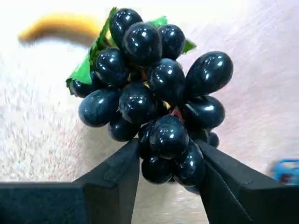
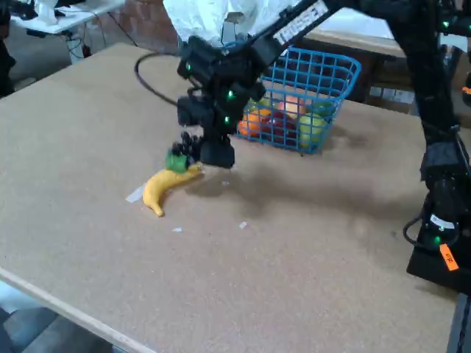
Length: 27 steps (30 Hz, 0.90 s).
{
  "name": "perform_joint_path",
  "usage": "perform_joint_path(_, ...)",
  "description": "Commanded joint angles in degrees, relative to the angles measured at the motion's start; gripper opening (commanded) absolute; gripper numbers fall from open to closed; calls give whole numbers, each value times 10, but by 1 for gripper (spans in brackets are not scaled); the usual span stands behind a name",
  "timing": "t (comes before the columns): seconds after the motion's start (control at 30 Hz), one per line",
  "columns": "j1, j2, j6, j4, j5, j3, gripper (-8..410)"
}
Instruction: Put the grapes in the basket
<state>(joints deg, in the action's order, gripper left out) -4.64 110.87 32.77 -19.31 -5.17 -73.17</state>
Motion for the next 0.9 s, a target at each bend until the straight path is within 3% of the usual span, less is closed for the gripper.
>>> perform_joint_path(0.0, 0, -110, -3, 19, 2, 0, -1)
perform_joint_path(0.23, 2, -192, -25, 54, -19, 0, -1)
perform_joint_path(0.47, 19, -244, -65, 146, -151, 0, -1)
perform_joint_path(0.6, 46, -259, -91, 160, -214, 0, -1)
perform_joint_path(0.87, 116, -261, -195, 151, -239, 0, -1)
